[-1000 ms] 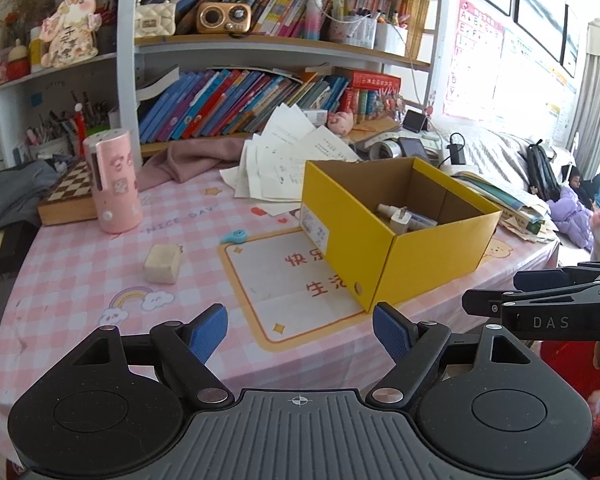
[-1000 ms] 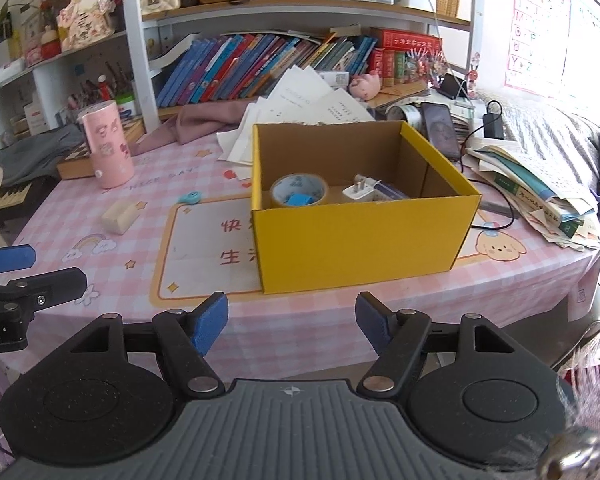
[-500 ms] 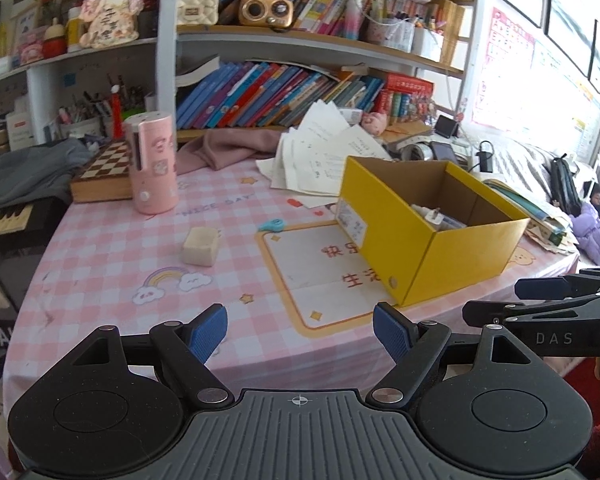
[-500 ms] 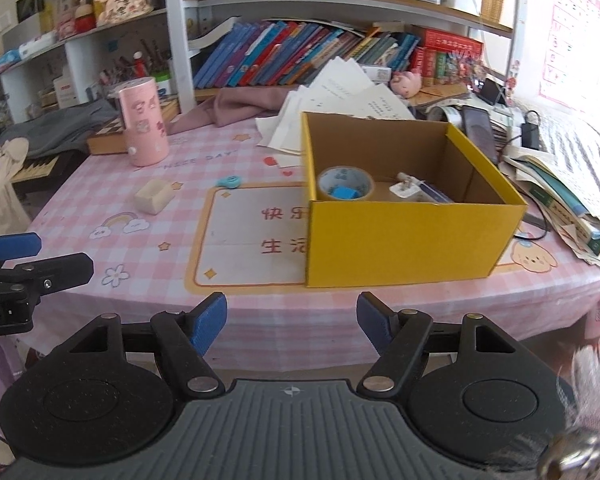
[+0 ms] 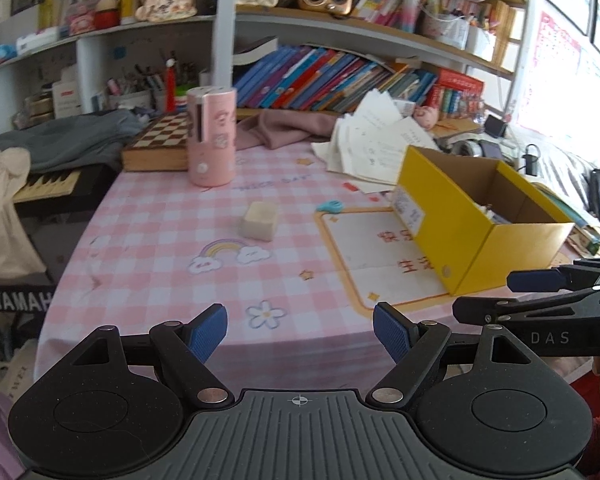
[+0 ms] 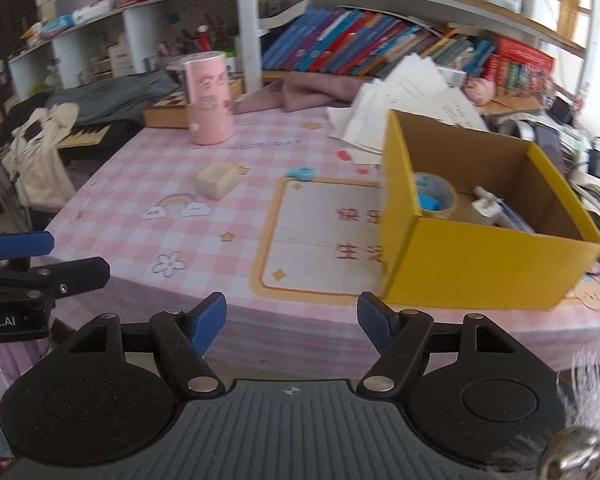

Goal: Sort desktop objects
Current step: 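Lift both tools out of the box and move toward the cream block and blue clip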

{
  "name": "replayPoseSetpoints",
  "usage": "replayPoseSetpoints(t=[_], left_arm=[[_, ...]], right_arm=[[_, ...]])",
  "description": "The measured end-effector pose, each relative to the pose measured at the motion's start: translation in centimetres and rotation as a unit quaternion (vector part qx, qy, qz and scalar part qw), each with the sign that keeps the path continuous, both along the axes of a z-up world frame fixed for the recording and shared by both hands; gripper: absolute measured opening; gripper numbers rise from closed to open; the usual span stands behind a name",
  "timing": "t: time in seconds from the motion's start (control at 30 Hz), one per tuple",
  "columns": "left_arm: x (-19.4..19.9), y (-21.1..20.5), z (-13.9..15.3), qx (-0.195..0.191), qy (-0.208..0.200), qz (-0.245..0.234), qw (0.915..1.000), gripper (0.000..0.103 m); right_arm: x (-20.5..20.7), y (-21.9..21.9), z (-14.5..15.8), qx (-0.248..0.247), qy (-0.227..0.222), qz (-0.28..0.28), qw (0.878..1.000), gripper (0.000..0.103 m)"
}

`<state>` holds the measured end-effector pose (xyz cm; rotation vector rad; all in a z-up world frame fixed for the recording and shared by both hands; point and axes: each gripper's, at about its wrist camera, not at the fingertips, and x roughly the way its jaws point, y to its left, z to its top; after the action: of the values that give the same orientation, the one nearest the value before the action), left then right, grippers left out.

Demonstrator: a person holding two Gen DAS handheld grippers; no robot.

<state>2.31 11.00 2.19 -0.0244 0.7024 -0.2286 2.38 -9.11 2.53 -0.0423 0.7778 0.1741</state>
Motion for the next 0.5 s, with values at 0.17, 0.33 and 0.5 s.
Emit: replayPoseSetpoints(t=[0.17,0.33,0.5], left_arm=[[0.7,1.0,-0.3,0.002,0.005,0.019,0.9998,0.082],[2.3,1.4,-0.7,0.007,0.008,0.026,0.9996,0.082],[5.2,1.2,-1.2,0.013,0.009,0.021,0.9997,0.082]], right_arm=[[1.6,1.3,-0.3,0.001,0.003,0.025,1.0,0.071],[4.0,2.0,-0.8,-0.001,0.008,0.04,0.999,0.071],[7.5,2.4,-1.0,-0.012,0.003,0.034,0.999,0.069]])
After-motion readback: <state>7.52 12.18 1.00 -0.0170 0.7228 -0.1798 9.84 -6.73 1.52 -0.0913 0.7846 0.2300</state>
